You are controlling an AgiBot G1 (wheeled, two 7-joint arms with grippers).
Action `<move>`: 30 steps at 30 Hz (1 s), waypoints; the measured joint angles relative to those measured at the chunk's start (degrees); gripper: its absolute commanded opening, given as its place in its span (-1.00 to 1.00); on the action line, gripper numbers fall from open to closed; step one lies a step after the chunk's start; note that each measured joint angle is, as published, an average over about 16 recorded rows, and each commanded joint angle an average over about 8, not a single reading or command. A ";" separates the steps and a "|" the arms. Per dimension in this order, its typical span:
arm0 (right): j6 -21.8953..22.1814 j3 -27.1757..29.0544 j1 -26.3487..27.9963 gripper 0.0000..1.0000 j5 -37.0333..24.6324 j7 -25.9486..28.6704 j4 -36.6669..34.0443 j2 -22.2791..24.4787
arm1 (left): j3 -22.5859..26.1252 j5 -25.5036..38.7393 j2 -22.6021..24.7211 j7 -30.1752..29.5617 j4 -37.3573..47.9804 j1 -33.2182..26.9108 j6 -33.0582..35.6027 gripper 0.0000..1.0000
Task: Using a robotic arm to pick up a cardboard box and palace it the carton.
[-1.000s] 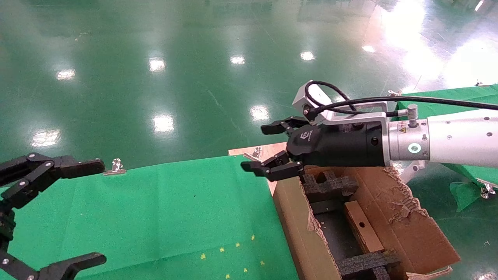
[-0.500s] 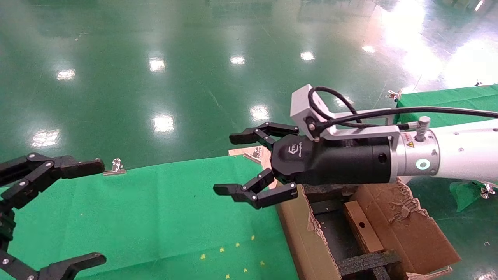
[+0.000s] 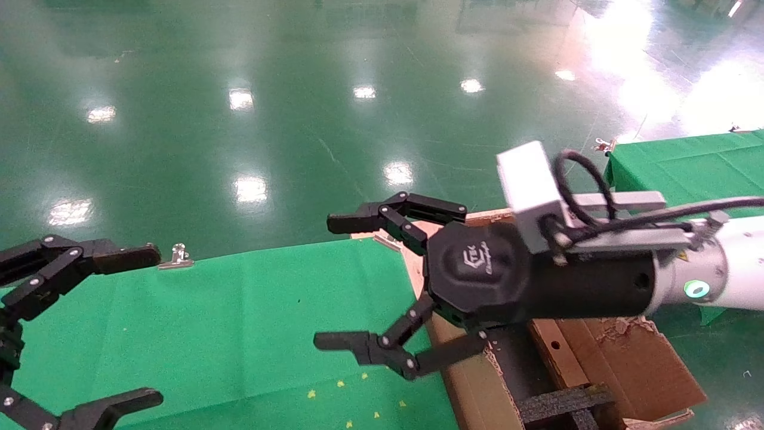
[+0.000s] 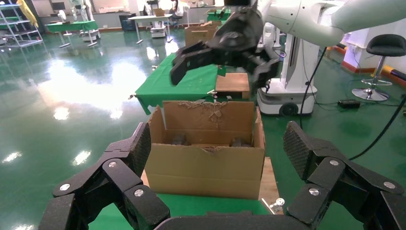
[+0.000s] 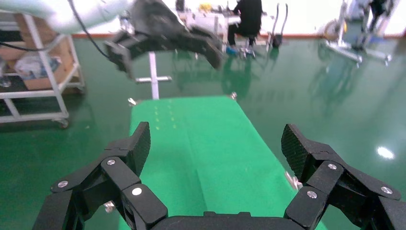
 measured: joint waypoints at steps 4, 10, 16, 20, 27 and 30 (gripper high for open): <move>-2.03 3.10 -2.01 1.00 0.94 -1.19 0.04 -0.58 | 0.00 -0.01 0.00 0.00 0.00 0.00 0.00 1.00; -3.34 5.10 -3.30 1.00 1.58 -1.92 0.06 -0.95 | 0.00 -0.01 0.00 0.01 0.01 0.01 -0.01 1.00; -3.20 4.86 -3.17 1.00 1.55 -1.83 0.07 -0.93 | 0.00 -0.02 0.00 0.01 0.02 0.01 -0.01 1.00; -2.91 4.42 -2.89 1.00 1.41 -1.70 0.07 -0.84 | 0.00 -0.02 0.00 0.01 0.02 0.01 -0.01 1.00; -2.58 3.91 -2.56 1.00 1.21 -1.56 0.06 -0.73 | 0.00 -0.02 0.00 0.01 0.02 0.01 -0.01 1.00; -2.49 3.78 -2.47 1.00 1.16 -1.52 0.06 -0.71 | 0.00 -0.02 0.00 0.01 0.02 0.01 -0.01 1.00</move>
